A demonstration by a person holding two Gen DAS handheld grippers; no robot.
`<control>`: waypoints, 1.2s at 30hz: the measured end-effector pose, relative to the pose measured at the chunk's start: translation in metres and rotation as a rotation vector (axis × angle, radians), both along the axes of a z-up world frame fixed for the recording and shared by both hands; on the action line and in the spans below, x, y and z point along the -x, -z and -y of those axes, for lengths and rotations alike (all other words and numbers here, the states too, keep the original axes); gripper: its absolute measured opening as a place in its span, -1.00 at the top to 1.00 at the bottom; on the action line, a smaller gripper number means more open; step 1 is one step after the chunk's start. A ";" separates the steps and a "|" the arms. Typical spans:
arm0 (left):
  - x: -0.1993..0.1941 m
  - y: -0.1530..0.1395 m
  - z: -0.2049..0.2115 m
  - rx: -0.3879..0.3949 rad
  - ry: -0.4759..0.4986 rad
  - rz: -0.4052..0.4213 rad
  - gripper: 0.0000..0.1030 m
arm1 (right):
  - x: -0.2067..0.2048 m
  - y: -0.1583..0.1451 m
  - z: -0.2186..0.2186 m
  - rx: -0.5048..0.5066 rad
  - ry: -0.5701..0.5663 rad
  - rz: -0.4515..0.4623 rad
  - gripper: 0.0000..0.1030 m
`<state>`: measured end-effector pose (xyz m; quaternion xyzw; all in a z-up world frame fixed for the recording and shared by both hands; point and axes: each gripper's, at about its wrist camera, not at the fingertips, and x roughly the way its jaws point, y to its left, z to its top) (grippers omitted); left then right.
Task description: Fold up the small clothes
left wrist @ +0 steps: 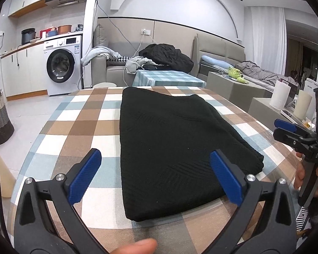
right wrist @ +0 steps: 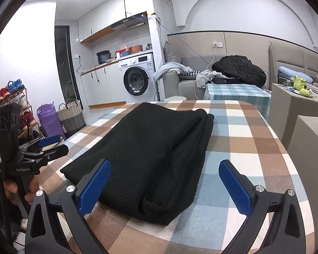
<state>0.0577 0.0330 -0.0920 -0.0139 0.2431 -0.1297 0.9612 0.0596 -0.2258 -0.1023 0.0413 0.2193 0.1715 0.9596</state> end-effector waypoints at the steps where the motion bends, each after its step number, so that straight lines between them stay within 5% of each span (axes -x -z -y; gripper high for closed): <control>1: 0.000 0.001 0.000 -0.003 -0.003 -0.003 -0.98 | 0.000 0.000 0.000 -0.002 -0.002 0.002 -1.00; 36: -0.002 -0.001 0.000 -0.001 0.012 0.005 -0.98 | 0.006 -0.003 -0.006 0.040 0.012 0.031 -1.00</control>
